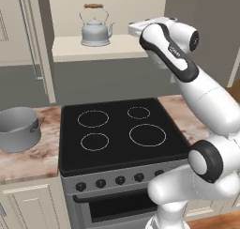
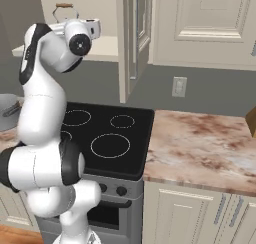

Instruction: Pick the kettle from the cabinet and place it on a stove burner. Then pick the pot from the counter and place it on another stove burner. Finally, turn both burners on.

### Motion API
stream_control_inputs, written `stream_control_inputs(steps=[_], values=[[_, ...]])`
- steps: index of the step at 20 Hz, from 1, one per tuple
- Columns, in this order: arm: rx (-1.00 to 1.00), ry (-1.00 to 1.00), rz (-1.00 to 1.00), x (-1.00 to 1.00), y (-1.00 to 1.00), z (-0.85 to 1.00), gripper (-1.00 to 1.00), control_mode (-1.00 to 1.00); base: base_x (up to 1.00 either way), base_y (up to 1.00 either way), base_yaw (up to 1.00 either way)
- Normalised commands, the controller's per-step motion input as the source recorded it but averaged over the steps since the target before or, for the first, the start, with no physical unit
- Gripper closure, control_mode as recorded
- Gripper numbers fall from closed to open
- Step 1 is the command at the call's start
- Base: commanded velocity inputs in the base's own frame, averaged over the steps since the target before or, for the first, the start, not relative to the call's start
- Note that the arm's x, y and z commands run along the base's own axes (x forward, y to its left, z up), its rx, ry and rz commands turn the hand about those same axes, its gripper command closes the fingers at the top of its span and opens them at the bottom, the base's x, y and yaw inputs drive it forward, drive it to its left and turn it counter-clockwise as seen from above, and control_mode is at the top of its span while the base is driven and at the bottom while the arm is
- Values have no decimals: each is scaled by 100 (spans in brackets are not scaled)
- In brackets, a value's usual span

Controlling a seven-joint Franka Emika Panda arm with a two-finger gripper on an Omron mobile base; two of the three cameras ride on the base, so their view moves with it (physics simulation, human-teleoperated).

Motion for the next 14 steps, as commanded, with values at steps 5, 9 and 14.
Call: stream_control_inputs(steps=[5, 9, 14], values=[[4, 0, 3, 43, 0, 0, -100, -100, 0, 0, 0], [2, 0, 2, 45, 0, 0, -100, -100, 0, 0, 0], [2, 1, 1, 44, 0, 0, -100, -100, 0, 0, 0]])
